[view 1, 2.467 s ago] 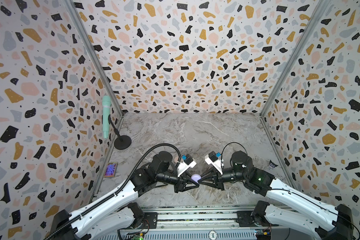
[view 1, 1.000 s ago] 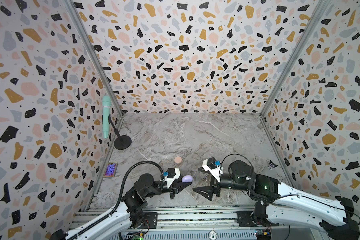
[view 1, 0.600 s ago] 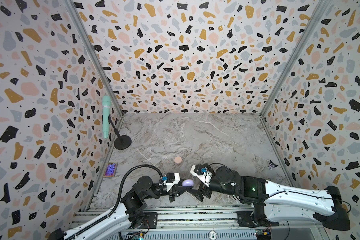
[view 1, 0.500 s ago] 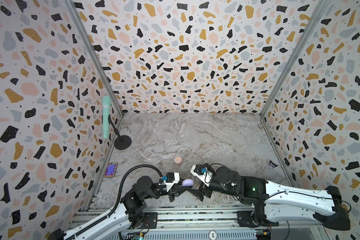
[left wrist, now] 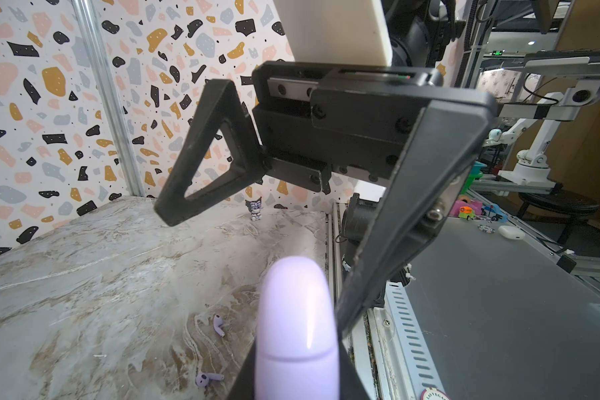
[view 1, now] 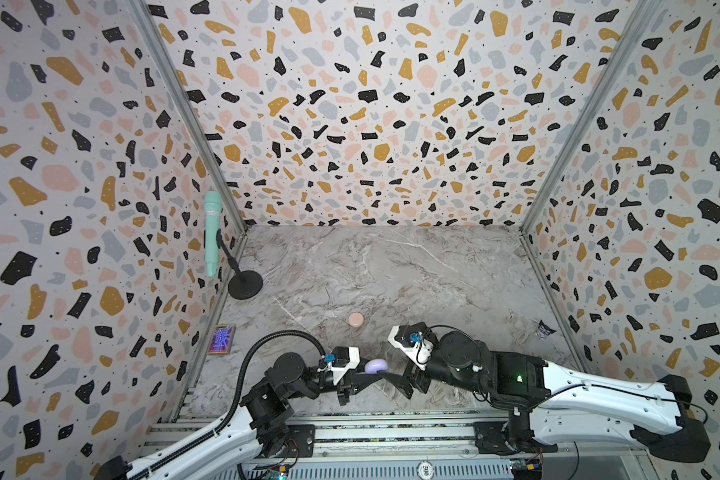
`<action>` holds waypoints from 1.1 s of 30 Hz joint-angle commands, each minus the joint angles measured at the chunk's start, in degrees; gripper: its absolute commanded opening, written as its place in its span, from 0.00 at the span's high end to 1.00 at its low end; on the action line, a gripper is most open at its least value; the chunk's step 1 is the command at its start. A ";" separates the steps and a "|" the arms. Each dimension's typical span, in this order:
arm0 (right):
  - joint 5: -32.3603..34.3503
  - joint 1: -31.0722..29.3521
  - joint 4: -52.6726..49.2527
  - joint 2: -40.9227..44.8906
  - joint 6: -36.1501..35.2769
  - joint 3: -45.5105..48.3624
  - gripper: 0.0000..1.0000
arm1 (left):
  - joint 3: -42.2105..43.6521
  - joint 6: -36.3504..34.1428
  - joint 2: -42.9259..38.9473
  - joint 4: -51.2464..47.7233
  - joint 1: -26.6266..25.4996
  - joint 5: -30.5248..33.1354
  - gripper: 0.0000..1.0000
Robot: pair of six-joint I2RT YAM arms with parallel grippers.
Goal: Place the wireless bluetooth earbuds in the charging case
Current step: 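Release the lid with the right gripper while the left gripper holds the case, then move the right gripper over the two lilac earbuds on the table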
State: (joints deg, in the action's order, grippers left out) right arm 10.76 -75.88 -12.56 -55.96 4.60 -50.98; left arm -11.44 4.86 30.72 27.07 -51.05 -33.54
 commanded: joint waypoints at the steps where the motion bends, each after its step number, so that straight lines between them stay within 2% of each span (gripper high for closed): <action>1: 6.36 0.72 0.25 -0.23 -0.14 -3.31 0.01 | -0.57 -1.76 -0.28 1.49 -1.16 -4.34 1.00; 8: 6.93 3.12 -1.64 0.55 0.97 -5.21 0.01 | -0.52 -2.28 -0.46 1.32 -1.35 -4.35 1.00; 14: 1.44 5.83 -0.60 2.93 1.93 -5.37 0.01 | -0.95 -5.13 -0.58 -1.23 -1.43 -2.74 1.00; 17: -2.33 5.91 -0.55 3.55 2.08 -5.53 0.01 | -1.04 -7.86 -1.47 -2.57 -1.51 0.64 1.00; 21: -2.45 6.38 -0.06 6.18 5.04 -6.10 0.01 | 0.45 -10.78 -4.86 -1.65 -1.58 8.34 1.00; 23: -0.87 7.60 -0.71 7.21 7.44 -7.03 0.01 | 2.05 -12.35 -6.31 -0.27 -1.67 10.94 1.00; 27: 5.13 13.73 -6.30 7.62 18.83 -8.71 0.01 | 3.12 -15.37 -6.78 0.46 -2.13 13.89 1.00; 30: 4.16 20.41 -14.36 6.65 28.75 -10.62 0.01 | 2.45 -17.02 -5.92 -1.44 -2.21 15.78 1.00; 33: 0.76 24.58 -20.69 5.28 32.95 -11.33 0.02 | 1.65 -19.07 -5.54 -2.98 -2.43 16.80 1.00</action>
State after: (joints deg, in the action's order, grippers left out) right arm 12.73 -53.41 -23.75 -49.69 28.47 -60.75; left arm -8.64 -10.81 25.21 23.42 -53.10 -19.27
